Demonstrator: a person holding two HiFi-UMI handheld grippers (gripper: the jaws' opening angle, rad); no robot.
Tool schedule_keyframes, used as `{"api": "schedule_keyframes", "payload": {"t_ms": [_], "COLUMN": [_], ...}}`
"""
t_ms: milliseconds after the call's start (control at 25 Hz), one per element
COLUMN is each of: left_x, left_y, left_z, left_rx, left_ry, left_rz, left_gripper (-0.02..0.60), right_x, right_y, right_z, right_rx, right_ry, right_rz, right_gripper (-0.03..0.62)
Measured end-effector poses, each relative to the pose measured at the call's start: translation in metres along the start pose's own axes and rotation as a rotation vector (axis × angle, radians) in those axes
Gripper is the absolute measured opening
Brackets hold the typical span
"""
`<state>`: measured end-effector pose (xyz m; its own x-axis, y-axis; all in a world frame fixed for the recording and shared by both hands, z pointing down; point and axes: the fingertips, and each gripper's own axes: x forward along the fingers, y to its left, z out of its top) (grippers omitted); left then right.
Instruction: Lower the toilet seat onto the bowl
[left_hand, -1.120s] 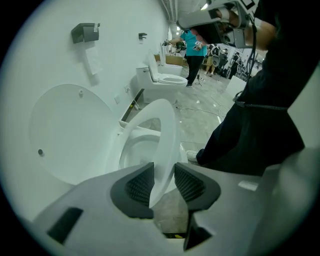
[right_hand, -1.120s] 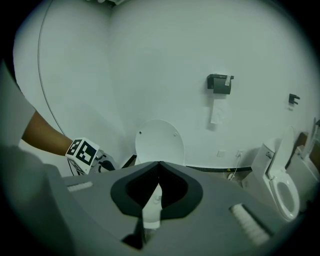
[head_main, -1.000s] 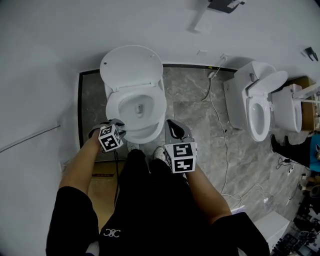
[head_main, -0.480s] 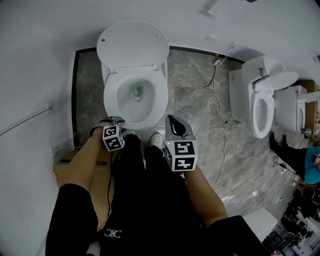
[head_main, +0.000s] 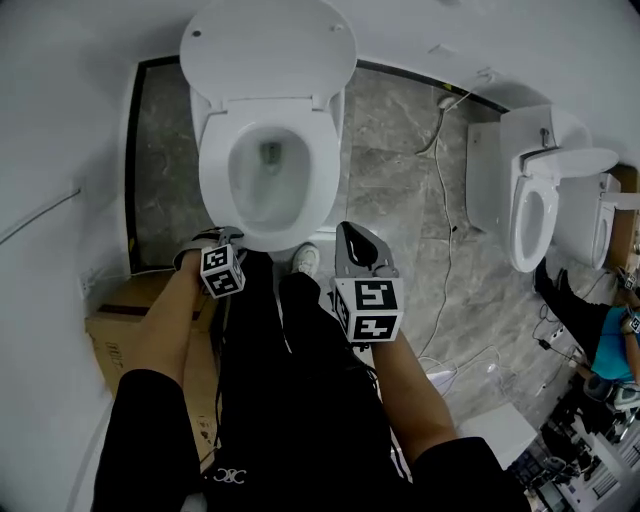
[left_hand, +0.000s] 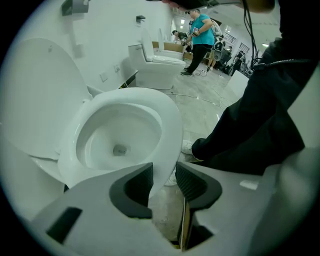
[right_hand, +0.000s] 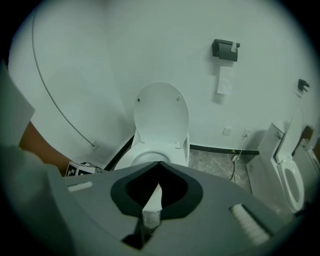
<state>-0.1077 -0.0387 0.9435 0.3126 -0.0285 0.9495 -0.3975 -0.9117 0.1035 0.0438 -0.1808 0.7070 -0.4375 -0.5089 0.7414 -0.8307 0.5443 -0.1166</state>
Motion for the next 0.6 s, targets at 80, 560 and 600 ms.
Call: {"api": "schedule_keyframes", "payload": {"t_ms": [80,560,600], "left_x": [0.014,0.071,0.075], "left_y": [-0.001,0.005,0.006], "left_z": [-0.006,-0.040,-0.041], "left_rx": [-0.019,-0.202,-0.213], "left_ry": [0.000,0.009,0.016], "left_rz": [0.002,0.109,0.107], "left_gripper": [0.145,0.015,0.015], "right_x": [0.008,0.037,0.037], "right_y": [0.004,0.021,0.021], "right_z": [-0.013,-0.064,-0.066], "right_rx": [-0.004,0.008,0.013], "right_ry": [0.021,0.095,0.098], "right_rz": [0.007,0.031,0.029], "right_gripper": [0.008,0.008,0.008]}}
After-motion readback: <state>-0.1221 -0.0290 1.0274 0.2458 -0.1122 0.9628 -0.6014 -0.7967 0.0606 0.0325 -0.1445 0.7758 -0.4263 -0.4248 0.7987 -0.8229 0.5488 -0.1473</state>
